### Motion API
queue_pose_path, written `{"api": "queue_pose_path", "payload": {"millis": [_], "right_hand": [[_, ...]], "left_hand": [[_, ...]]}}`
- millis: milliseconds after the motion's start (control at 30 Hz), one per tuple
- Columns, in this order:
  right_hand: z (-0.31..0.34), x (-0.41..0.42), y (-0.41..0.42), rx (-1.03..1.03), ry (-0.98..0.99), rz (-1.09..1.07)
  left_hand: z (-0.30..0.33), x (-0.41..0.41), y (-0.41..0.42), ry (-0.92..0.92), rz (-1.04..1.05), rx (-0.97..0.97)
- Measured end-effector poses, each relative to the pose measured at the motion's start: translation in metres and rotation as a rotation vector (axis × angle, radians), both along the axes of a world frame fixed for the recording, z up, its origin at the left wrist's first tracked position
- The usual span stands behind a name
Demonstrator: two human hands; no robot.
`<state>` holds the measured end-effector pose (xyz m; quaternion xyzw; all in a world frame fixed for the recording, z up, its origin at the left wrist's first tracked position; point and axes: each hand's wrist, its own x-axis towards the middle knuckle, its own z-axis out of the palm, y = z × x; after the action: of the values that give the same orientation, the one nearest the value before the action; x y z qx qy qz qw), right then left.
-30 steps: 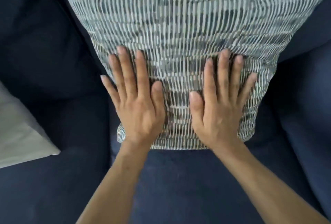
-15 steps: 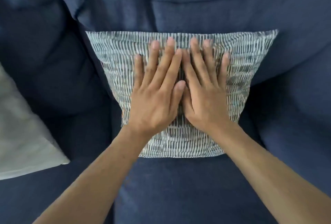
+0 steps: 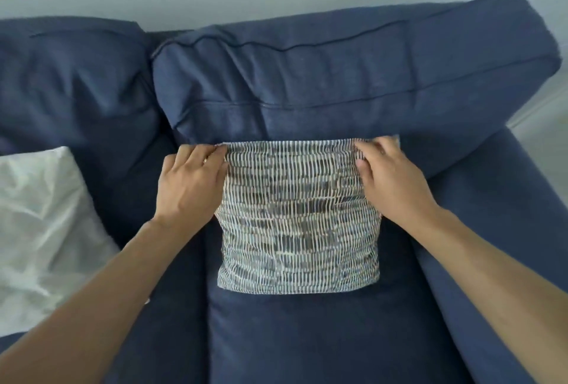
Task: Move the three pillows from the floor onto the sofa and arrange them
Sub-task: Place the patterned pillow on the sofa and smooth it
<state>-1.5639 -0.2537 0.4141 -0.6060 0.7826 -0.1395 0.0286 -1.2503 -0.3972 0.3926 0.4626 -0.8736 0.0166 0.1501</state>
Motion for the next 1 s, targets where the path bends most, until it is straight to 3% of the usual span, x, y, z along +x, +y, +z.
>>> {"api": "queue_pose_path", "payload": {"millis": [100,233,367,533,633,733,833,1000], "right_hand": [[0.007,-0.001,-0.006,0.114,-0.079,-0.029],[0.027,-0.005,-0.007,-0.104,-0.104,-0.091],[0.025,-0.001,-0.001,-0.246,-0.109,-0.066],[0.005,-0.001,-0.002,-0.229,-0.149,-0.103],[0.000,0.023,0.007,-0.306,0.089,-0.147],[-0.015,0.067,0.017,-0.347,0.146,0.116],[-0.034,0.089,0.010,-0.177,0.103,0.278],[-0.048,0.062,-0.009,0.001,0.202,0.202]], "left_hand": [[0.014,-0.007,0.000,-0.045,-0.003,0.186],[0.025,-0.006,0.004,0.096,0.005,-0.008],[0.027,-0.003,0.006,0.201,0.025,-0.004],[0.016,-0.001,0.010,0.231,0.026,0.002],[0.016,-0.003,0.019,0.285,0.041,-0.070],[0.019,-0.028,0.049,0.375,-0.194,-0.124],[0.006,-0.061,0.075,0.261,-0.382,0.051],[-0.034,-0.056,0.050,-0.090,-0.201,0.154]]}}
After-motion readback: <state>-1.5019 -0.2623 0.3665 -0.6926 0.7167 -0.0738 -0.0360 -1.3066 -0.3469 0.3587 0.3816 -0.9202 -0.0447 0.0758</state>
